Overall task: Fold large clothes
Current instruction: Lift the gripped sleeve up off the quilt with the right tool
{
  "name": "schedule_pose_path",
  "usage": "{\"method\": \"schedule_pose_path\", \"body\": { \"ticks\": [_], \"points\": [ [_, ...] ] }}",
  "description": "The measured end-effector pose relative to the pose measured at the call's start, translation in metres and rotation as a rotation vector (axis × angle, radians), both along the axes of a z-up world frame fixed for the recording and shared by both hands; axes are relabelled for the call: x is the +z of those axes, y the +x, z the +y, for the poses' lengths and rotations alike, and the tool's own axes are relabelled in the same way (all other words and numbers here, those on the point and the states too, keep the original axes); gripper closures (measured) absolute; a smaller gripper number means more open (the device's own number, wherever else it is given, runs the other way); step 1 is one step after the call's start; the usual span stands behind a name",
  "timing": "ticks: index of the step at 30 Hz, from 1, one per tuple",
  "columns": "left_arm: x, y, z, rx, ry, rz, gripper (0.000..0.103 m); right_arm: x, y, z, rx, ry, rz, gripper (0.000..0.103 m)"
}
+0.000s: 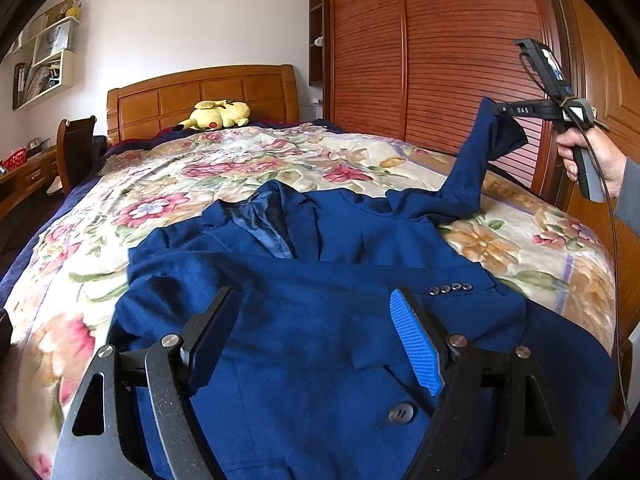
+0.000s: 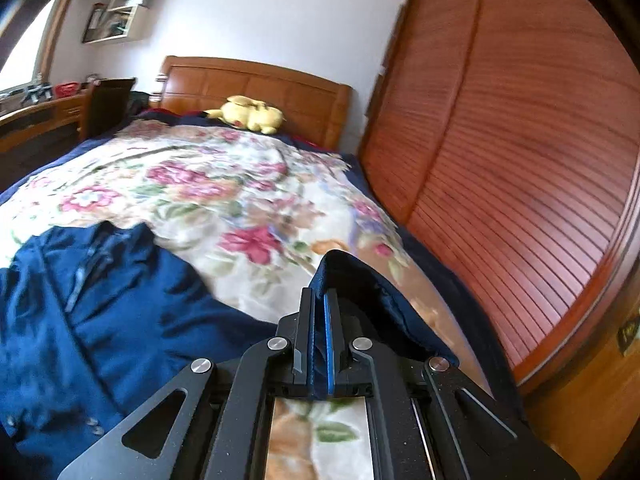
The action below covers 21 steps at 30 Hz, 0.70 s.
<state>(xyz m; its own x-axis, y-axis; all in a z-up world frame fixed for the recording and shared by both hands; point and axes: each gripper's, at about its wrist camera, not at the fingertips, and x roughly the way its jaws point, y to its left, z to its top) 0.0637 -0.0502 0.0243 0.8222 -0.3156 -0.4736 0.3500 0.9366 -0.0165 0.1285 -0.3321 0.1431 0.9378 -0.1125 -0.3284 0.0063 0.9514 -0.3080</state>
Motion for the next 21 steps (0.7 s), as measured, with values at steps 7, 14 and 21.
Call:
{"method": "schedule_pose_path", "body": {
  "ticks": [7,14,21],
  "points": [
    [0.005,-0.017,0.033,0.028,-0.005,-0.004,0.024,0.014,-0.03,0.06,0.147,-0.032,-0.036,0.099],
    [0.008,-0.027,0.064,0.069,-0.032,-0.004,0.024,0.019,-0.056,0.124,0.306,-0.052,-0.058,0.1],
    [0.013,-0.037,0.096,0.121,-0.03,-0.033,0.024,0.017,-0.079,0.156,0.441,-0.061,-0.058,0.1]
  ]
}}
